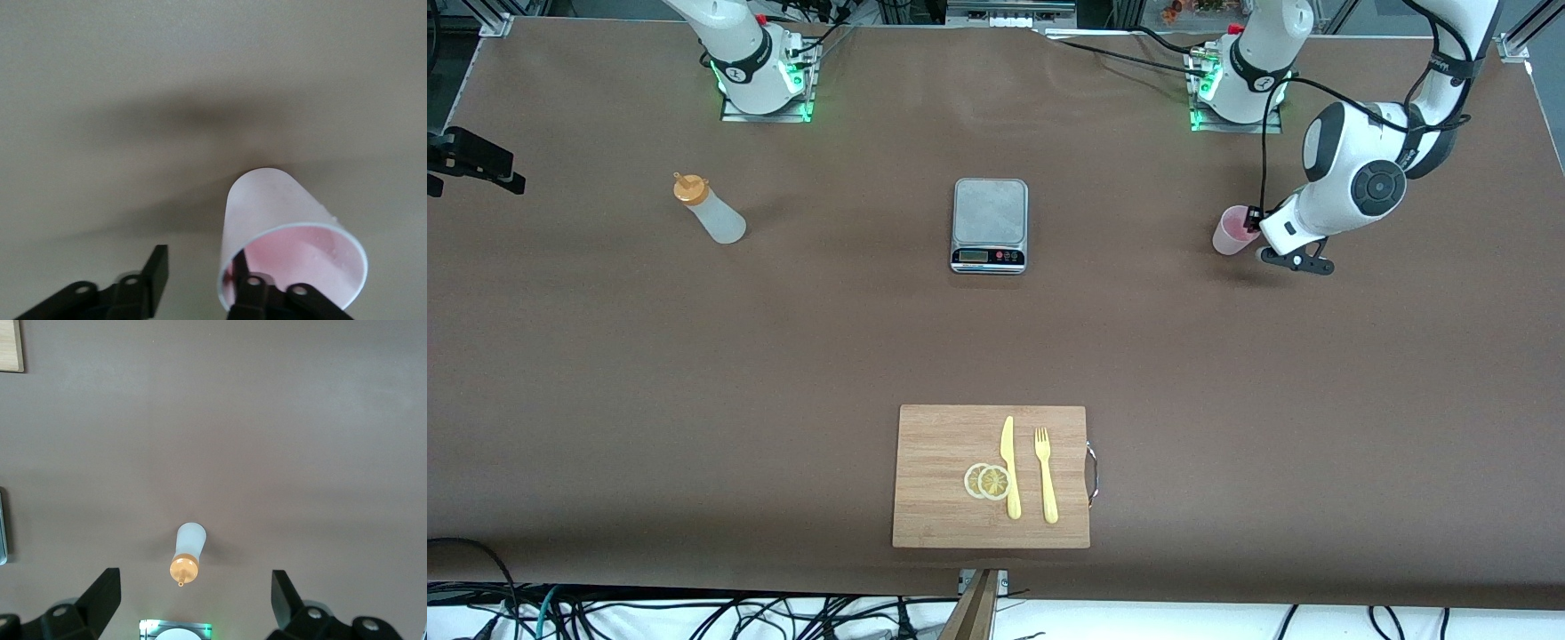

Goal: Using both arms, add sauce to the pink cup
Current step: 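Carry the pink cup with the left gripper onto the scale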

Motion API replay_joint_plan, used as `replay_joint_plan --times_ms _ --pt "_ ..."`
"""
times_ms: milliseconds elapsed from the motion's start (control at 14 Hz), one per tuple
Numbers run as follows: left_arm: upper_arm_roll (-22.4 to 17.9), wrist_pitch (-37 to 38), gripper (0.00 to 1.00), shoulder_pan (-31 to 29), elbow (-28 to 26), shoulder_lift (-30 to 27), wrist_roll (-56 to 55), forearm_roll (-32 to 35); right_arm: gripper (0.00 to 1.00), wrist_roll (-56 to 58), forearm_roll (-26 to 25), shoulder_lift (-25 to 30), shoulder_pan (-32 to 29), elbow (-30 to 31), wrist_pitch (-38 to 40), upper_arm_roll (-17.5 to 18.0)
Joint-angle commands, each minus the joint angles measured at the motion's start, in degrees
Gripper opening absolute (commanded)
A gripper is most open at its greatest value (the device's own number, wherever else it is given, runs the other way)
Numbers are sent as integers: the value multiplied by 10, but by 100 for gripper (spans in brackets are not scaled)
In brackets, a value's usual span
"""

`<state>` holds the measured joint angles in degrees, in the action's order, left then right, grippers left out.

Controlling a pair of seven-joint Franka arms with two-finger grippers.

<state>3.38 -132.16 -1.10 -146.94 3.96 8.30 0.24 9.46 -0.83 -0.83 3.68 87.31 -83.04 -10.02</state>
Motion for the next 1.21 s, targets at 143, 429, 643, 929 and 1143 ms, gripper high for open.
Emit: replay_joint_plan --times_ms 143,429,643,929,1143 --pt "13 -5 0 0 1 -1 7 -16 100 7 0 5 1 -6 13 0" --pt "29 62 0 5 53 -9 4 -43 100 7 0 5 1 -6 13 0" --pt "108 144 0 7 136 -6 -39 -77 100 7 0 5 1 -7 13 -3" --pt "248 204 0 9 264 45 -166 -78 100 7 0 6 1 -8 16 -11" --pt "323 204 0 46 387 157 -350 -78 100 6 3 6 1 -9 15 -18"
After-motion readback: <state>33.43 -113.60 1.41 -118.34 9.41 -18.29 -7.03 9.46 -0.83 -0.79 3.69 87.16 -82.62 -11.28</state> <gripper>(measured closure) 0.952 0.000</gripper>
